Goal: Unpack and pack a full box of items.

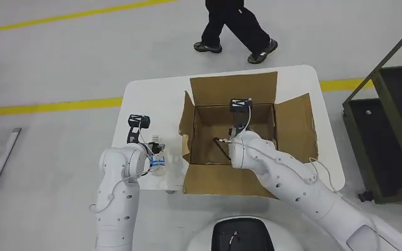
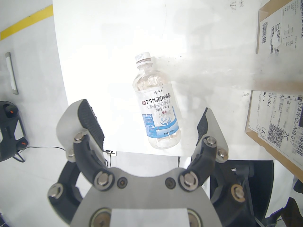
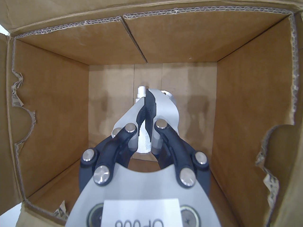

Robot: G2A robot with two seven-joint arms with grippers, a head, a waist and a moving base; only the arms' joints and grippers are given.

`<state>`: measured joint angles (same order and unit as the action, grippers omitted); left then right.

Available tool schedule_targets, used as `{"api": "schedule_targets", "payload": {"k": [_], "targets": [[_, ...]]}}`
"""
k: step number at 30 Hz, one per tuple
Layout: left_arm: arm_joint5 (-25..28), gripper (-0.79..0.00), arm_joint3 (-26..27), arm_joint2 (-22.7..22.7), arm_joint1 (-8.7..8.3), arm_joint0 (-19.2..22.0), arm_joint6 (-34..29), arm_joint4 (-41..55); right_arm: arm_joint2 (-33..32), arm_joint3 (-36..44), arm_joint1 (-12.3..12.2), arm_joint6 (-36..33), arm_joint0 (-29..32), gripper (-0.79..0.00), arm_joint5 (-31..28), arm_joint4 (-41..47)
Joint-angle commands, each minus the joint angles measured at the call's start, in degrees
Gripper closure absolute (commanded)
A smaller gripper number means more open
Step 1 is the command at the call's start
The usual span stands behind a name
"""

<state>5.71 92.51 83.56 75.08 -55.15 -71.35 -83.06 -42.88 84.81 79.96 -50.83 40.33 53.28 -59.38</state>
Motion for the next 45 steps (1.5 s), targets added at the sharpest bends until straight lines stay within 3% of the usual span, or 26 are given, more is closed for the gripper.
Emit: {"api": "schedule_targets", "payload": {"k": [1, 6, 7, 10, 14, 29, 34, 45], "targets": [[0.0, -0.785, 0.0, 0.0, 0.00, 0.0, 0.0, 0.0, -0.3, -0.1, 0.0, 0.9, 0.7, 0.000, -0.7, 0.0], [0.0, -0.785, 0.0, 0.0, 0.00, 0.0, 0.0, 0.0, 1.2, -2.3, 0.0, -2.9, 0.7, 0.000, -2.8, -5.2], [0.0, -0.785, 0.0, 0.0, 0.00, 0.0, 0.0, 0.0, 1.5, -2.8, 0.2, -3.2, 0.2, -0.099, -3.0, -5.8], [0.0, -0.785, 0.0, 0.0, 0.00, 0.0, 0.0, 0.0, 2.5, -5.9, 1.3, -4.1, -1.1, -0.289, -4.0, -5.4], [0.0, -0.785, 0.0, 0.0, 0.00, 0.0, 0.0, 0.0, 4.2, -10.7, 3.1, -4.7, -3.4, -0.357, -4.5, -4.8], [0.0, -0.785, 0.0, 0.0, 0.00, 0.0, 0.0, 0.0, 7.8, -24.1, 9.5, -4.9, -7.6, -0.329, -4.7, -2.1], [0.0, -0.785, 0.0, 0.0, 0.00, 0.0, 0.0, 0.0, 7.9, -25.7, 10.6, -5.2, -7.8, -0.372, -5.1, -2.7], [0.0, -0.785, 0.0, 0.0, 0.00, 0.0, 0.0, 0.0, 6.8, -28.4, 12.5, -5.8, -7.6, -0.369, -5.7, -4.1]]}}
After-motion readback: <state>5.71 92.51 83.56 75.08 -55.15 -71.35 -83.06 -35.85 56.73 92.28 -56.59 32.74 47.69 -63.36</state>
